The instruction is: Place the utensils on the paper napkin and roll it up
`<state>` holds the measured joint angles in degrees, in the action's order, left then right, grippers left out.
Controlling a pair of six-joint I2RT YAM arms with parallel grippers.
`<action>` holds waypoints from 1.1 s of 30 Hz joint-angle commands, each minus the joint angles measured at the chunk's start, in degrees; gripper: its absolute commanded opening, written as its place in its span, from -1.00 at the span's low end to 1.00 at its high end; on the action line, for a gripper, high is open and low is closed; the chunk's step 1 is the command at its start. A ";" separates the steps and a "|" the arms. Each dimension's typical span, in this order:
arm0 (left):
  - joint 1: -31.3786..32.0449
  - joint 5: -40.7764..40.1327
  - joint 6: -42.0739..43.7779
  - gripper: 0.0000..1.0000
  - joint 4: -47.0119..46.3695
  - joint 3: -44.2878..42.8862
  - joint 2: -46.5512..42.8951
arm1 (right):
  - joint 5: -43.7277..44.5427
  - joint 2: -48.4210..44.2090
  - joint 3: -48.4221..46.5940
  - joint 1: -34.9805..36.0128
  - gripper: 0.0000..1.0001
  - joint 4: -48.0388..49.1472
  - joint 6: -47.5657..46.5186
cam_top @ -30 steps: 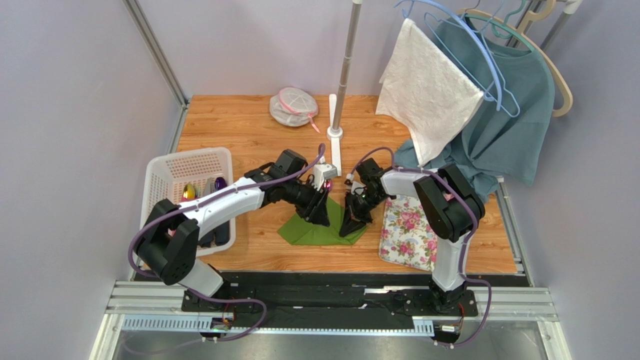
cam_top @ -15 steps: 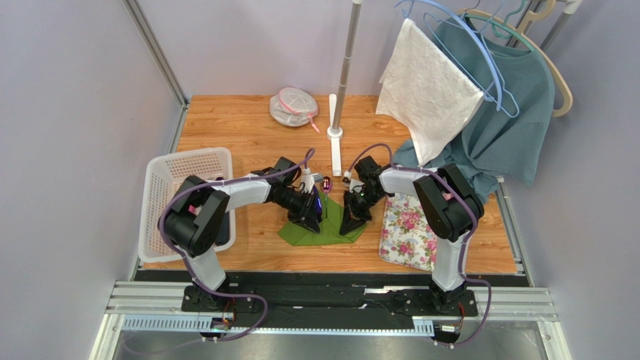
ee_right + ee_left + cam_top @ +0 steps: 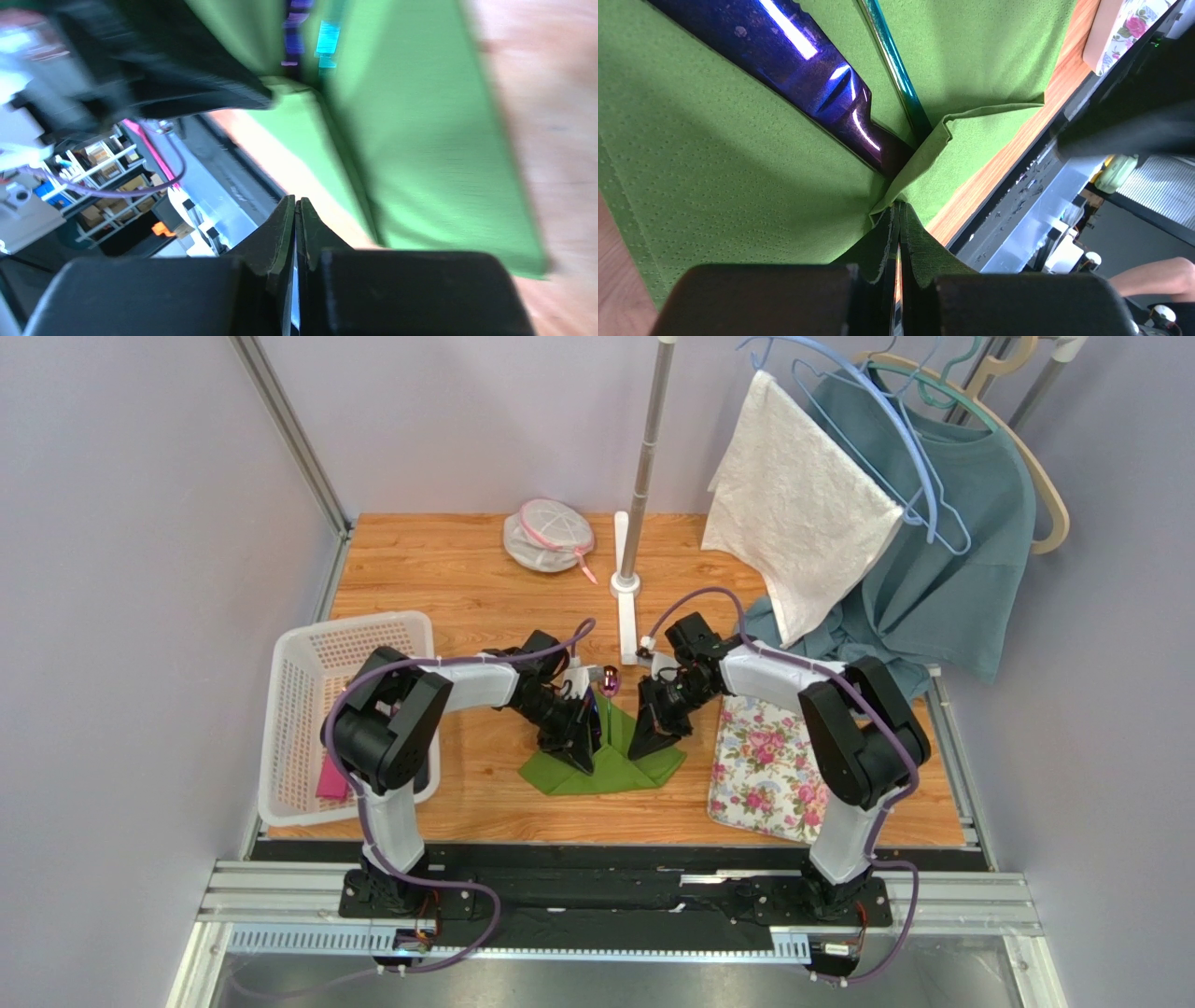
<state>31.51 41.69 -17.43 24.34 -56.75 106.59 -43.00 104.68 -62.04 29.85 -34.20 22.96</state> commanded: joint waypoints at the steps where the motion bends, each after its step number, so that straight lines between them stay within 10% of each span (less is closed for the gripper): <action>1: -0.31 -1.26 1.70 -0.91 1.68 -1.78 0.29 | -3.75 -4.75 0.69 3.01 -0.88 4.57 2.52; 33: -1.98 -1.17 2.58 -0.95 2.56 -2.05 2.14 | 3.63 1.84 8.25 0.92 -0.96 4.14 -3.18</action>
<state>30.24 42.89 -16.60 26.17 -57.82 107.83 -43.09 107.81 -55.79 32.58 -26.00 24.58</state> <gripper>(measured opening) 0.029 0.024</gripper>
